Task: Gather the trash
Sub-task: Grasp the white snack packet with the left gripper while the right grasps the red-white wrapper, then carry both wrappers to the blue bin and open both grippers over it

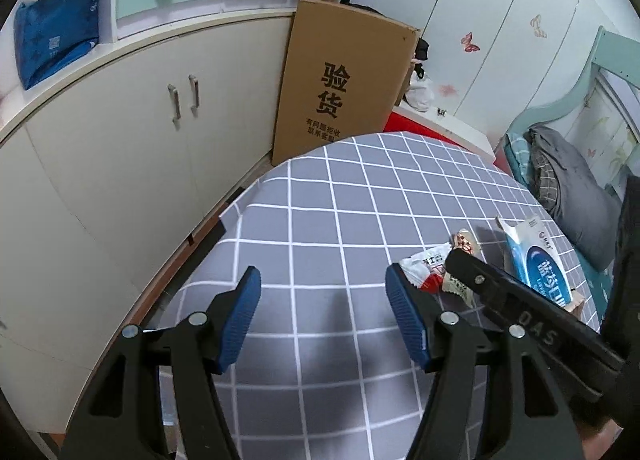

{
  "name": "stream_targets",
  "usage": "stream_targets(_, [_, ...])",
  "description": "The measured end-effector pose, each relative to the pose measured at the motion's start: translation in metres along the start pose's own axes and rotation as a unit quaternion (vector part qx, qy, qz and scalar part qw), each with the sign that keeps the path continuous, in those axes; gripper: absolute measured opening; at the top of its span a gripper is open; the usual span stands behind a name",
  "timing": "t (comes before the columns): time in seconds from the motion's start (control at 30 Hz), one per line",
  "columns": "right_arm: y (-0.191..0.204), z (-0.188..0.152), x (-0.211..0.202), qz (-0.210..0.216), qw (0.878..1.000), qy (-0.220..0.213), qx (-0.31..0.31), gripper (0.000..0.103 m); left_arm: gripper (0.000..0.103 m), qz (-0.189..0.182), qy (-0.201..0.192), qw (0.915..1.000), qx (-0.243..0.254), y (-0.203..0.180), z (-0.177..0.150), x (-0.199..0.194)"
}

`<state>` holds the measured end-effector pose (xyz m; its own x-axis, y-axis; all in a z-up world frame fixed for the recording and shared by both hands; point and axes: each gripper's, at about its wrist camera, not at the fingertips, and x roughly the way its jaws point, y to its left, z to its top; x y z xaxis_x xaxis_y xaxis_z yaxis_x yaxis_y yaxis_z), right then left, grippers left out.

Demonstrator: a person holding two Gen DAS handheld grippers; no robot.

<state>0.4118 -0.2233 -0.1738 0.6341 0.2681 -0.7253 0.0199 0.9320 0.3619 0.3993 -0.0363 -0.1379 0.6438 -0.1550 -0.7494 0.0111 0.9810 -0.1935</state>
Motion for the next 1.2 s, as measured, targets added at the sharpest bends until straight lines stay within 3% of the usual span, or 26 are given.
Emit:
stream_targets(0.03, [0.0,0.0,0.003,-0.005,1.0,0.004,-0.006,0.052,0.064,0.0,0.002,1.0,0.001,-0.001,0.0,0.003])
stream_targets(0.17, [-0.005,-0.002,0.007,-0.021,0.999,0.006,-0.028,0.023,0.064,-0.012,0.009,0.9999,0.008,-0.01,0.002,0.013])
stream_targets(0.3, [-0.015,-0.004,-0.009,-0.023,0.999,-0.025,-0.039,0.018,0.064,-0.038,0.016,0.9991,0.011,-0.023,0.004,0.019])
stream_targets(0.43, [-0.027,-0.006,-0.029,-0.019,0.998,-0.055,-0.037,0.017,0.064,-0.037,0.023,0.999,0.014,-0.04,0.004,0.031])
stream_targets(0.67, [-0.037,-0.007,-0.035,-0.005,0.997,-0.067,-0.028,0.015,0.063,-0.054,0.042,0.9976,-0.009,-0.054,0.002,0.048])
stream_targets(0.87, [-0.037,-0.006,-0.036,-0.005,0.997,-0.067,-0.03,0.015,0.042,-0.052,0.054,0.9971,0.005,-0.068,0.001,0.054])
stream_targets(0.9, [-0.037,-0.006,-0.035,-0.002,0.997,-0.065,-0.029,0.014,0.032,-0.051,0.057,0.997,0.009,-0.07,0.0,0.055])
stream_targets(0.97, [-0.037,-0.006,-0.035,0.0,0.998,-0.063,-0.03,0.006,0.027,-0.05,0.058,0.9969,0.017,-0.074,0.0,0.055])
stream_targets(1.1, [-0.035,-0.006,-0.035,0.001,0.998,-0.063,-0.032,0.006,0.016,-0.06,0.056,0.9964,0.021,-0.073,-0.001,0.051])
stream_targets(1.2, [-0.032,-0.007,-0.033,0.001,0.998,-0.053,-0.034,0.006,0.013,-0.052,0.041,0.9978,0.013,-0.063,0.0,0.041])
